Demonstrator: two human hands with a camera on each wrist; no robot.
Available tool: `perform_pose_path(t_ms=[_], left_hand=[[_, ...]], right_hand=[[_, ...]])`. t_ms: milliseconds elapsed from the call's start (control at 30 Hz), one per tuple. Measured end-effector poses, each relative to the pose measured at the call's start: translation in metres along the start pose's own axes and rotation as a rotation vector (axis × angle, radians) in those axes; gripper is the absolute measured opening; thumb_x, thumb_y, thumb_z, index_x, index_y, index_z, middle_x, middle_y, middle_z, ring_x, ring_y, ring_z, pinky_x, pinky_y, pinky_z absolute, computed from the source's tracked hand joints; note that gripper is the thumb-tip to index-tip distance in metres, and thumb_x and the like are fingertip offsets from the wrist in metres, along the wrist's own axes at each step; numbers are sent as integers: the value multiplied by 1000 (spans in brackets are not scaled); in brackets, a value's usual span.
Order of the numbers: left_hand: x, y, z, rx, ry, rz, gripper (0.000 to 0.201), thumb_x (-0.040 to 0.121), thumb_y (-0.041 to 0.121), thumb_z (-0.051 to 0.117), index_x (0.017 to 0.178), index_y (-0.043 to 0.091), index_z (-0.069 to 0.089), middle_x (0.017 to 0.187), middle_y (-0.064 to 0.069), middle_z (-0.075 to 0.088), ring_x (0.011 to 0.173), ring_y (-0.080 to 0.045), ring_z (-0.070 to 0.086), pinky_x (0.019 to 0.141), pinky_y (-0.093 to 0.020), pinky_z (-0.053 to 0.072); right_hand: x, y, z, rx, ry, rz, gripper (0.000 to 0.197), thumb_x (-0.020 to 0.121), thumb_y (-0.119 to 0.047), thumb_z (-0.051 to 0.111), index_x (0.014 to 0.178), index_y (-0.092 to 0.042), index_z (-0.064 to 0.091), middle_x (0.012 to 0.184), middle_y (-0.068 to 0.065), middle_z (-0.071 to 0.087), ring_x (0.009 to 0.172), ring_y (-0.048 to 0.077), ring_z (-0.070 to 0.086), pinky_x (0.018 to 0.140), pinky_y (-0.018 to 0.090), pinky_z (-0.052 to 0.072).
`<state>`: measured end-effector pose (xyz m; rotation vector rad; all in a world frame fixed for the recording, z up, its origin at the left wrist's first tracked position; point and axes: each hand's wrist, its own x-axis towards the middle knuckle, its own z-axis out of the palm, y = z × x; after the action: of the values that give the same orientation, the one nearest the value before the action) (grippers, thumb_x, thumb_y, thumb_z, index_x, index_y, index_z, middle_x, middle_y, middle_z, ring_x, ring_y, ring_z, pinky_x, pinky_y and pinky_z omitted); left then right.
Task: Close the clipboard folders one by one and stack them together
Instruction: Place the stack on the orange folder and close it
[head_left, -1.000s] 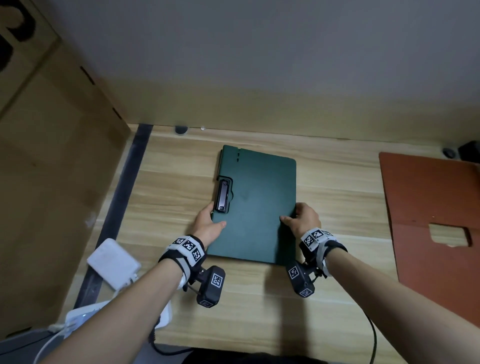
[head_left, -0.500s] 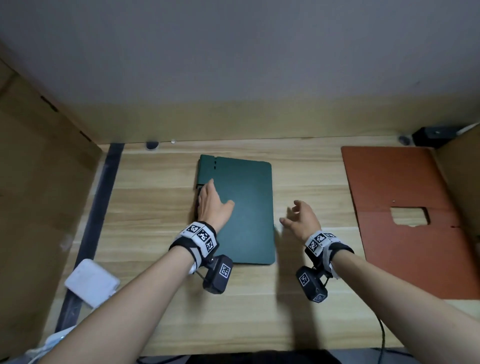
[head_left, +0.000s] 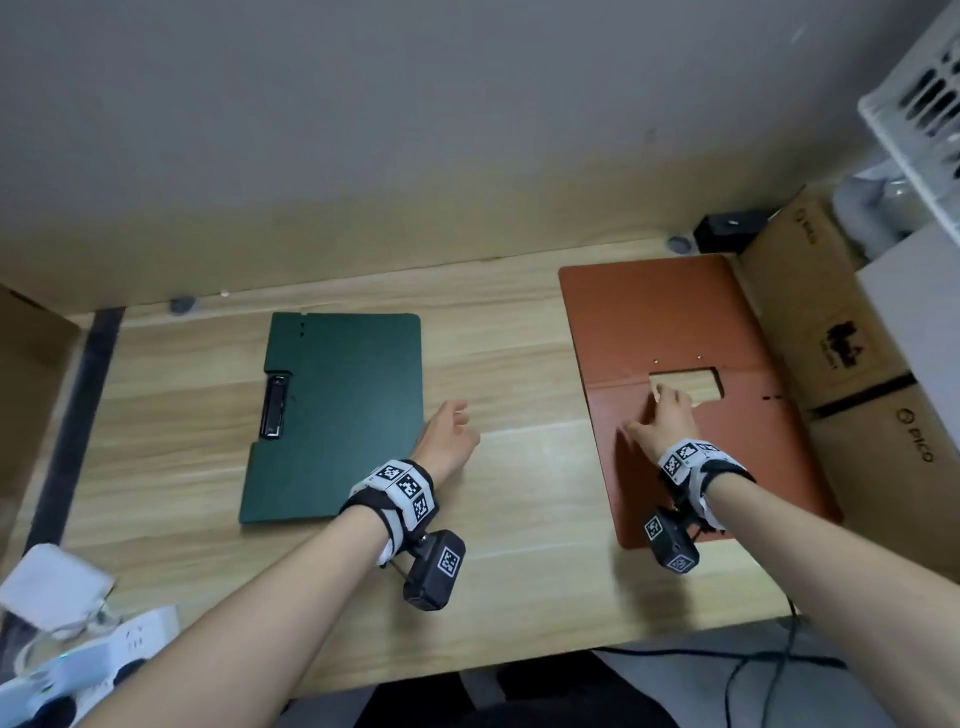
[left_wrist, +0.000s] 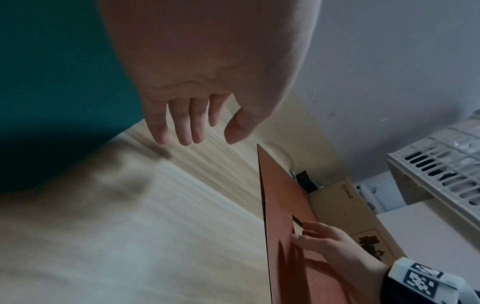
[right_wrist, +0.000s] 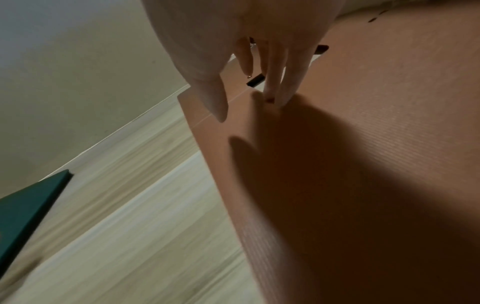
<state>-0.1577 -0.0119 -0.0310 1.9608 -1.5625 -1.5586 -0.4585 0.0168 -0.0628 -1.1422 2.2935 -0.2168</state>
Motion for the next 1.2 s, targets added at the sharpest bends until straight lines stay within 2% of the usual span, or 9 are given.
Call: perform_pose_path(t_ms=[133,233,400,567,667,833,967,1067,1200], left_hand=[[-10,-12,25,-9,-2,-73,51,92,12,52,142,15,42,133,-4,57,119,-21,55,93,-26,41],[-16,-25,44,-50,-8,-116,44,90,14,55,134,12,51,121,-7,64,112,-26,62,87,-30,47],[-24,-30,76,-161,-84,-138,27,85,26,59,103,8,67,94,-8,70,87,-23,64,99,-44,50],[-17,-33,86,-126,50,-199,50,86,55,51,103,10,66,99,-11,72,93,-30,68,93,-44,53],[-17,-33,79,-117,80,-177,55,86,56,54,117,12,66,113,-6,71,107,-28,66,99,-42,49],[-27,-7,50,-109,133,-38,18,94,32,59,84,17,64,89,-5,70,87,-28,67,83,-35,53],[-35,28,17,-72,152,47,19,92,29,60,91,13,70,95,-10,75,91,-29,71,88,-41,56],[-52,72,-12,41,164,164,25,94,29,58,103,11,71,102,-8,74,95,-26,69,88,-34,54],[-72,137,-51,285,180,316,19,92,29,59,87,14,70,89,-5,73,87,-25,67,75,-29,49]], right_hand=[[3,6,2,-7,-59,-16,65,83,-27,72,134,-3,42,138,19,39,120,40,52,99,43,43],[-5,9,11,69,-91,-62,39,79,-27,72,109,-9,54,108,14,59,100,34,62,79,34,46],[-28,16,44,204,-353,-70,33,71,-42,66,96,-22,61,80,2,70,77,25,65,82,39,53],[-62,4,57,279,-487,-135,17,69,-36,64,76,-21,60,61,-2,63,61,23,60,67,39,50],[-74,-9,42,251,-499,-201,7,84,-22,65,77,-20,64,68,-1,66,58,18,61,68,35,54],[-66,-28,4,126,-397,-328,17,90,-20,59,75,-19,68,74,0,74,63,16,64,71,33,55],[-59,-55,-36,135,-204,-429,13,86,-20,61,92,-28,69,89,-11,71,82,12,66,80,33,55],[-54,-83,-71,74,-51,-588,36,83,-16,60,117,-29,58,118,-9,59,100,13,61,89,34,51],[-46,-135,-127,35,122,-820,62,75,-6,64,134,-19,47,141,2,42,129,22,45,110,35,39]])
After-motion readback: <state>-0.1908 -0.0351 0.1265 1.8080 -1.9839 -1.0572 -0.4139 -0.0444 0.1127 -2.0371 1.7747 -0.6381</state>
